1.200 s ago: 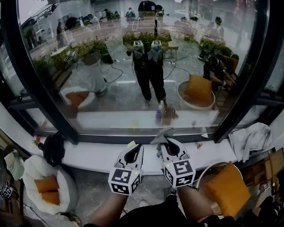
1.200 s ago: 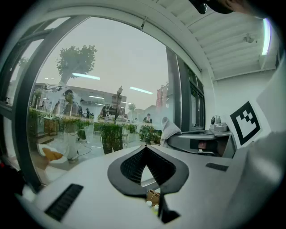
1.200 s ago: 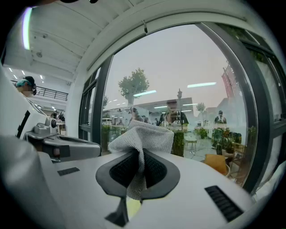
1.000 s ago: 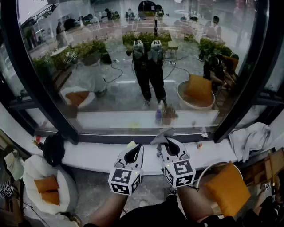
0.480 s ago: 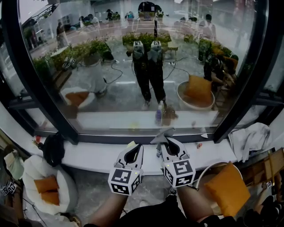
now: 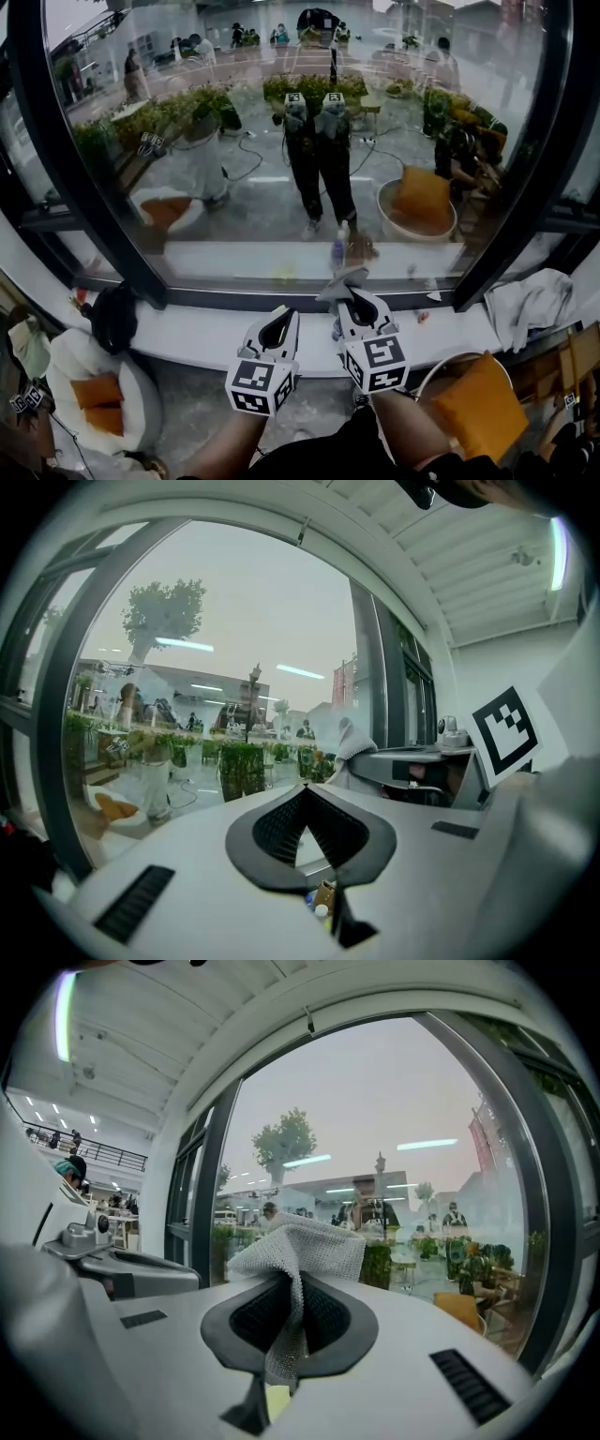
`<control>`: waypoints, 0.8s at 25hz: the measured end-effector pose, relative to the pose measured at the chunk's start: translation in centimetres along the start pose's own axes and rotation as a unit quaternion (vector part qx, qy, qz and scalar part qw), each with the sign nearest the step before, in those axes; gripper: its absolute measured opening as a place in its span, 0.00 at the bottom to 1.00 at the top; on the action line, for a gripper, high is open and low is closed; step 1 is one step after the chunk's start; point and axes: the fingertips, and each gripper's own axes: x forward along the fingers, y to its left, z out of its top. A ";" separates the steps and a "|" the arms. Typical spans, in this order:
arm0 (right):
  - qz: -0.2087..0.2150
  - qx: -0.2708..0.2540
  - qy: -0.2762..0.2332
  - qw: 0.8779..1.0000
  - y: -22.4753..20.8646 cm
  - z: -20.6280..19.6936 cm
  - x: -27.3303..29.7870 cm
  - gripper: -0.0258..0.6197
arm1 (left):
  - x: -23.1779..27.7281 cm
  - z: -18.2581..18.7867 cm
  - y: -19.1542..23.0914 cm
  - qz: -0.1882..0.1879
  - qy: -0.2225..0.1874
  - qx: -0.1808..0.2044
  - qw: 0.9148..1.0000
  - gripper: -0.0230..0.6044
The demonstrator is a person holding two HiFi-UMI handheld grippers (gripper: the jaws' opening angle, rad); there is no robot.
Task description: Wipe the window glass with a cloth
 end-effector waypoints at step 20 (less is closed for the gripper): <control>0.074 -0.025 -0.018 0.997 -11.1 3.5 15.4 0.10 | 14.5 1.7 3.6 0.084 0.005 -0.012 0.996 0.05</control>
